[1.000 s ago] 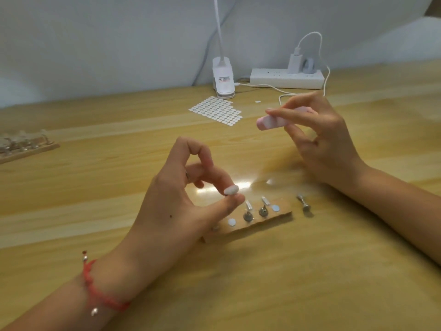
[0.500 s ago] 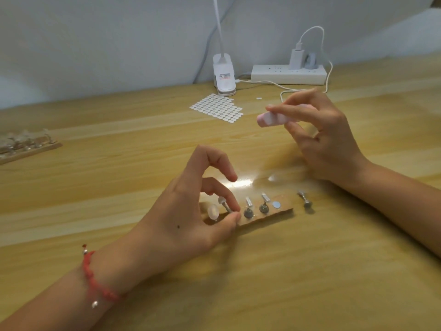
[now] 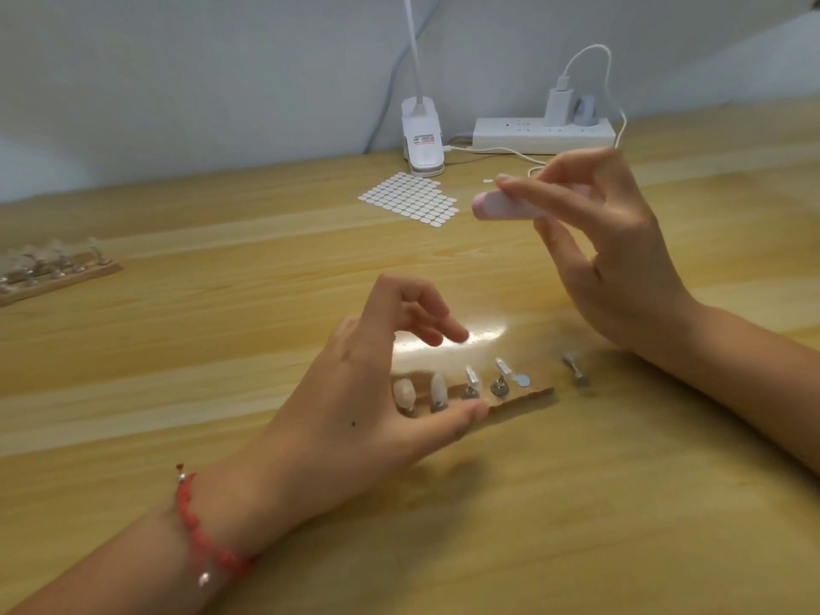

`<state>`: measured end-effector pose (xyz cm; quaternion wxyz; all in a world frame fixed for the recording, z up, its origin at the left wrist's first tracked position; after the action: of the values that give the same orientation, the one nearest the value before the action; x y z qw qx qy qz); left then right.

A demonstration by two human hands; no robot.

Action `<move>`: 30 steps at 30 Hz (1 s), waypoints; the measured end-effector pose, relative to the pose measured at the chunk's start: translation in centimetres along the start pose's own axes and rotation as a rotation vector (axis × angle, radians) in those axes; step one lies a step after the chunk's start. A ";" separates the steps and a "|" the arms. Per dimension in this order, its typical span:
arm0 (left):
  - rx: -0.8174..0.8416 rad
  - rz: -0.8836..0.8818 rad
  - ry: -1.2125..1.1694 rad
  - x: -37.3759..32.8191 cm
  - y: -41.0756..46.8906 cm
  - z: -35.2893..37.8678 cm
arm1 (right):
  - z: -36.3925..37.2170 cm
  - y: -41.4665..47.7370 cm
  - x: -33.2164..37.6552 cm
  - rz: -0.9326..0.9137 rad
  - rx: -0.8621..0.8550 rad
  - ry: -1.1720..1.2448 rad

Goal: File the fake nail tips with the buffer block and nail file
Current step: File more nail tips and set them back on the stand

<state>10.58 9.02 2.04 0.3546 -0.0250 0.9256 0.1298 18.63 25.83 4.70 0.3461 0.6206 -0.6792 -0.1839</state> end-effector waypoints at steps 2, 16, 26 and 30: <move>-0.008 -0.053 0.042 0.1 0.1 0.1 | 0.4 0.1 0.7 -0.041 0.028 -0.050; -0.078 0.057 0.271 -1.0 0.3 0.3 | 1.4 -0.1 0.9 -0.032 0.168 0.005; -0.451 -0.151 -0.536 4.3 -0.2 -3.8 | 1.2 0.1 2.6 -0.090 0.187 0.098; -0.390 -0.078 -0.232 3.3 -0.2 -3.8 | 1.6 -0.6 6.8 -0.254 0.220 0.143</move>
<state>5.70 8.03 2.52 0.4517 -0.1140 0.8344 0.2945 18.03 18.85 4.84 0.2975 0.7472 -0.5848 -0.1059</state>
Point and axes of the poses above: each hand's wrist, its own y-axis towards the middle knuckle, its own z-axis out of the palm, x = y × z, the point moved 8 cm from there along y, towards the middle knuckle, and after that the axes turned 12 degrees about x, right-handed, at the moved point
